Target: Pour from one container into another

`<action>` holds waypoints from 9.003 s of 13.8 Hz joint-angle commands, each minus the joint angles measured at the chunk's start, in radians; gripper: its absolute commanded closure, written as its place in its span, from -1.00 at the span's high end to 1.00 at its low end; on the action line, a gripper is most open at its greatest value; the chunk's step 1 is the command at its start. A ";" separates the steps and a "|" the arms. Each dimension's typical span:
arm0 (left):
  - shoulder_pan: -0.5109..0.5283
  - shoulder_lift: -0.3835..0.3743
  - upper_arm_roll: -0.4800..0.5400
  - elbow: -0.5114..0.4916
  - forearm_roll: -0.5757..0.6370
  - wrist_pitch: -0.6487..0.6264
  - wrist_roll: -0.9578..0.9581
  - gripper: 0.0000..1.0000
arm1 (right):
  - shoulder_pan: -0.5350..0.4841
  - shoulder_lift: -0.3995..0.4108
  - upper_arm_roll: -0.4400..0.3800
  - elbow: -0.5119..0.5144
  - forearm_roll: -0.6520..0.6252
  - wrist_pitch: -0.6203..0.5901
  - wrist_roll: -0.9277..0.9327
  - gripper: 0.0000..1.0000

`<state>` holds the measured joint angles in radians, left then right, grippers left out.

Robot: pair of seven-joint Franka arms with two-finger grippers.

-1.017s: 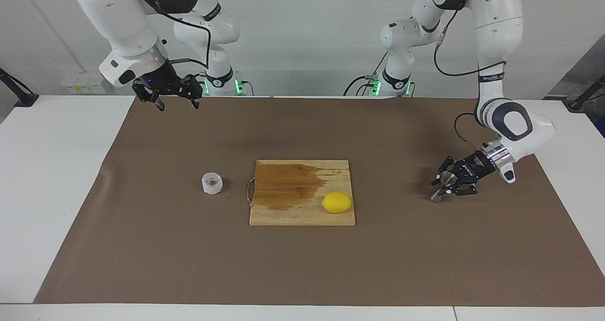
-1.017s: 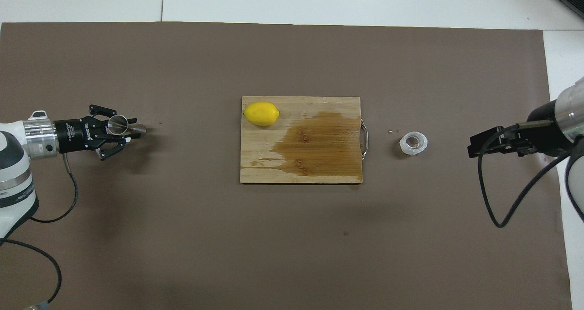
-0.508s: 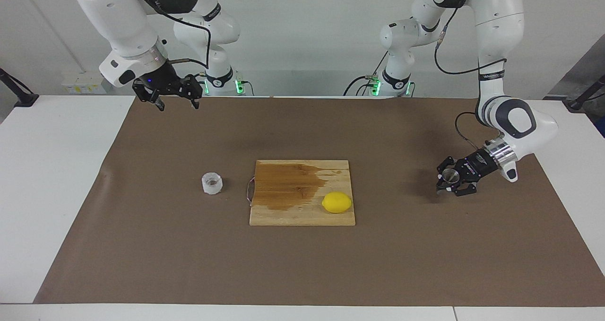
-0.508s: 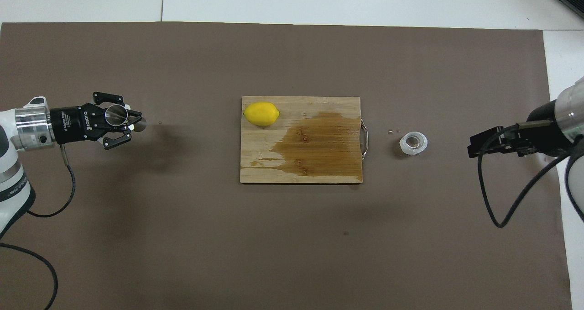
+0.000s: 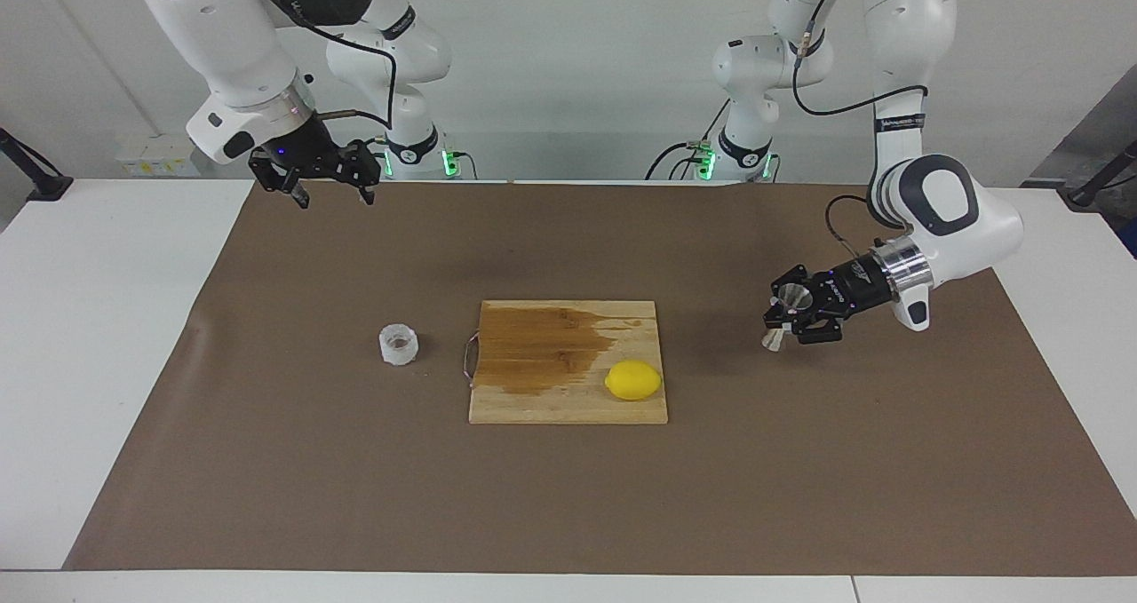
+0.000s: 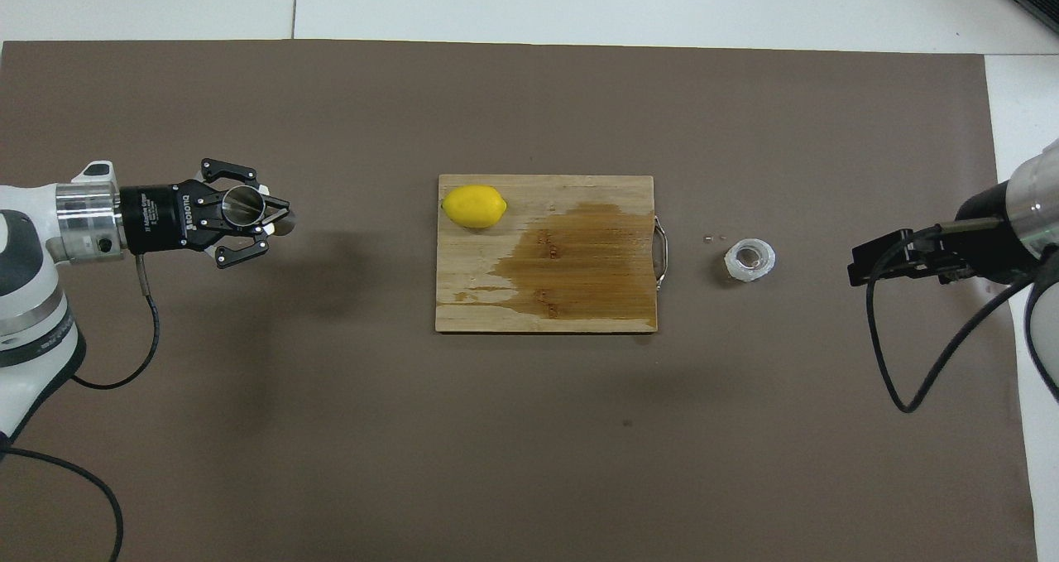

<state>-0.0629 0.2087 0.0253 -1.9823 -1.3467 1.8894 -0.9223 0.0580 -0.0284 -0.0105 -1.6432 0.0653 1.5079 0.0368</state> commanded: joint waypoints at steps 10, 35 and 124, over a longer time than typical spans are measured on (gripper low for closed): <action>-0.317 0.110 -0.021 0.094 -0.328 0.138 -0.016 -1.00 | -0.017 0.002 0.009 0.008 0.021 -0.012 0.009 1.00; -0.411 0.353 -0.038 0.232 -0.359 0.224 0.097 -1.00 | -0.017 0.002 0.009 0.008 0.021 -0.012 0.008 1.00; 0.072 -0.250 0.013 0.410 1.331 -0.400 1.082 1.00 | -0.222 0.447 0.041 -0.296 0.883 0.449 -2.235 -0.54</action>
<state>0.0177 -0.0272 0.0325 -1.5576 -0.0222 1.4974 0.1594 -0.1620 0.4285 0.0090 -1.9444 0.9188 1.9453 -2.2273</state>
